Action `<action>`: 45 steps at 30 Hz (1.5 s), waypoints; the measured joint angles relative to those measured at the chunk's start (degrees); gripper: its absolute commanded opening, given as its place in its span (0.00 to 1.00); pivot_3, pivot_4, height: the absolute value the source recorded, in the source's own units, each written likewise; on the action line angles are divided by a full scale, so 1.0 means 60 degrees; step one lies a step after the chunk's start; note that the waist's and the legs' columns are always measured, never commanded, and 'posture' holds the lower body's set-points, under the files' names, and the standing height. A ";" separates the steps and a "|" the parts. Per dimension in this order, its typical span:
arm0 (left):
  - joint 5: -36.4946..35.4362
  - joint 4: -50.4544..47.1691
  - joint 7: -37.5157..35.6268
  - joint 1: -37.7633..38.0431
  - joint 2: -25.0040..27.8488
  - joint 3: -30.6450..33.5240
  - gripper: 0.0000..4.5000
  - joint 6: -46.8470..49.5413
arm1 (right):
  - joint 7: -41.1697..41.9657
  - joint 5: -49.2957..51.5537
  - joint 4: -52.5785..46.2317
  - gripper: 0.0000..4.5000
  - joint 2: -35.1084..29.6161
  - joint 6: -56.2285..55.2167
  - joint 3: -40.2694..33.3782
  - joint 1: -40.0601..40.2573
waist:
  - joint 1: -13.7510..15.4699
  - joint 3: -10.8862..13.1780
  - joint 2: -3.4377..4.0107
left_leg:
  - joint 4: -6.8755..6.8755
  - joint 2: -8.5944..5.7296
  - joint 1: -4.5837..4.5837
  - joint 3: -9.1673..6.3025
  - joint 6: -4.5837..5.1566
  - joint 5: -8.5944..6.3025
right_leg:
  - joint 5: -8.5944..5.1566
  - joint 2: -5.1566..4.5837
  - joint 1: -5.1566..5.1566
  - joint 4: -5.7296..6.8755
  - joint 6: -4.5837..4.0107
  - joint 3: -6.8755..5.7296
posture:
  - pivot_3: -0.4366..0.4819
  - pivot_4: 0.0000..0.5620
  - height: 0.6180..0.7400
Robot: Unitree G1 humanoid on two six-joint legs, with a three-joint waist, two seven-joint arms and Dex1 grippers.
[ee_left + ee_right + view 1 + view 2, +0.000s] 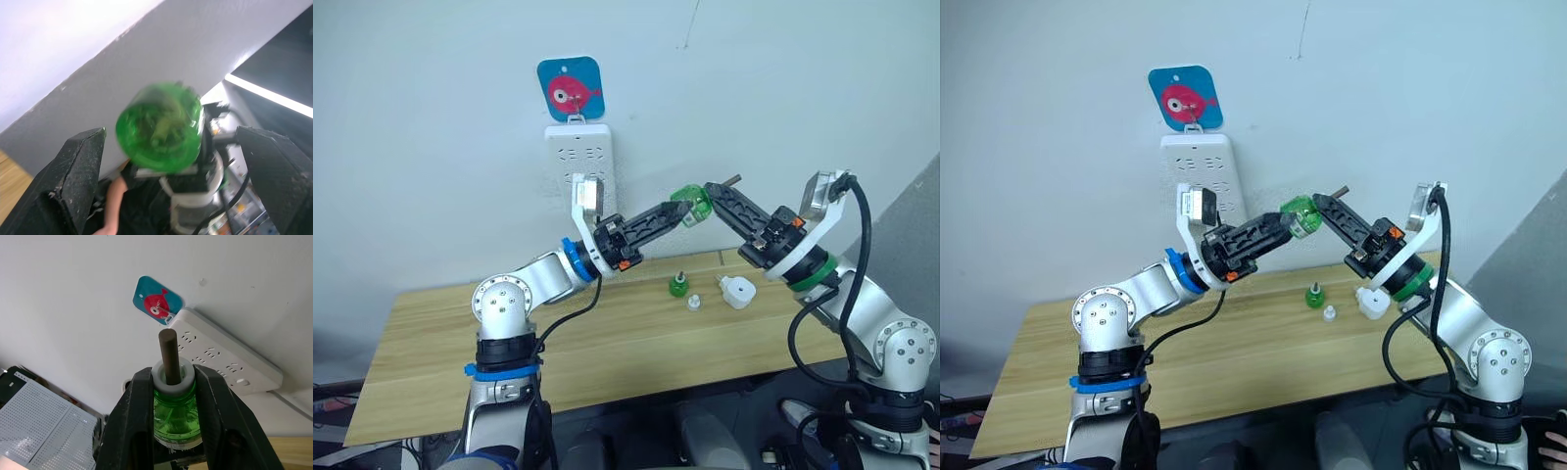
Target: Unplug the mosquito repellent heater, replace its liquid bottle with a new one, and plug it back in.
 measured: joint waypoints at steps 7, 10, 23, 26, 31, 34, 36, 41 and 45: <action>-0.0329 -0.0007 0.0392 0.0175 0.0033 -0.0100 1.00 -0.0015 | 0.0163 0.0043 0.0000 0.18 -0.0204 -0.0251 0.0080 0.0163 | 0.0002 -0.0024 0.0006 | 0.0000 -0.0003 0.0003 0.0012 0.0000 0.0000 | -0.0001 0.0004 0.0000 0.0000 0.0002 -0.0001 | 0.26 0.13 1.00; -0.0330 -0.0007 0.0422 0.0191 0.0028 -0.0225 1.00 -0.0088 | 0.0175 0.0043 -0.0001 0.18 -0.0222 -0.0314 0.0206 0.0165 | 0.0002 -0.0037 0.0007 | 0.0000 -0.0004 0.0002 0.0011 0.0000 0.0000 | -0.0001 0.0004 0.0000 -0.0001 0.0002 0.0001 | 0.26 0.13 1.00; -0.0338 -0.0003 0.0676 0.0191 -0.0246 -0.0286 1.00 -0.0539 | 0.0138 0.0043 -0.0037 0.18 -0.0248 -0.0625 0.0472 0.0128 | 0.0004 -0.0090 0.0007 | -0.0001 -0.0005 0.0002 0.0014 0.0000 0.0000 | -0.0002 0.0006 0.0000 -0.0003 0.0003 0.0004 | 0.26 0.12 1.00; -0.0340 -0.0003 0.0676 0.0193 -0.0313 -0.0415 1.00 -0.0580 | 0.0130 0.0045 -0.0037 0.18 -0.0256 -0.0631 0.0553 0.0094 | 0.0005 -0.0115 0.0006 | -0.0001 -0.0006 0.0000 0.0014 0.0000 0.0000 | -0.0003 0.0006 0.0001 -0.0005 0.0004 0.0005 | 0.26 0.12 1.00; -0.0341 -0.0003 0.0684 0.0195 -0.0433 -0.0533 0.96 -0.0639 | 0.0131 0.0046 -0.0038 0.18 -0.0275 -0.0634 0.0581 0.0093 | 0.0005 -0.0156 0.0011 | -0.0002 -0.0007 0.0001 0.0017 0.0001 0.0000 | -0.0003 0.0007 0.0001 -0.0007 0.0004 0.0006 | 0.26 0.12 1.00; -0.0381 0.0026 0.0789 0.0196 -0.0535 -0.0538 0.81 -0.0796 | 0.0132 0.0047 -0.0054 0.18 -0.0280 -0.0636 0.0598 0.0096 | 0.0010 -0.0185 0.0014 | -0.0002 -0.0007 0.0001 0.0017 0.0001 -0.0001 | -0.0003 0.0008 0.0001 -0.0008 0.0005 0.0008 | 0.26 0.12 1.00; -0.0452 0.0077 0.0810 0.0202 -0.0547 -0.0532 0.67 -0.0810 | 0.0132 0.0046 -0.0153 0.18 -0.0280 -0.0641 0.0600 0.0107 | 0.0009 -0.0186 0.0015 | -0.0002 -0.0007 0.0001 0.0018 0.0001 -0.0001 | -0.0004 0.0009 0.0001 -0.0008 0.0005 0.0007 | 0.26 0.12 1.00; -0.0732 0.0093 0.0804 0.0299 -0.0501 -0.0551 0.53 -0.0803 | 0.0126 0.0066 -0.0218 0.18 -0.0279 -0.0734 0.0692 0.0159 | 0.0005 -0.0189 0.0015 | -0.0002 -0.0007 0.0002 0.0018 0.0001 -0.0001 | -0.0004 0.0010 0.0001 -0.0009 0.0006 0.0008 | 0.26 0.13 1.00; -0.0774 0.0084 0.0803 0.0361 -0.0481 -0.0573 0.53 -0.0823 | 0.0126 0.0087 -0.0218 0.18 -0.0280 -0.0785 0.0751 0.0191 | 0.0005 -0.0189 0.0015 | -0.0002 -0.0007 0.0001 0.0019 0.0001 -0.0001 | -0.0005 0.0010 0.0001 -0.0010 0.0006 0.0008 | 0.26 0.13 1.00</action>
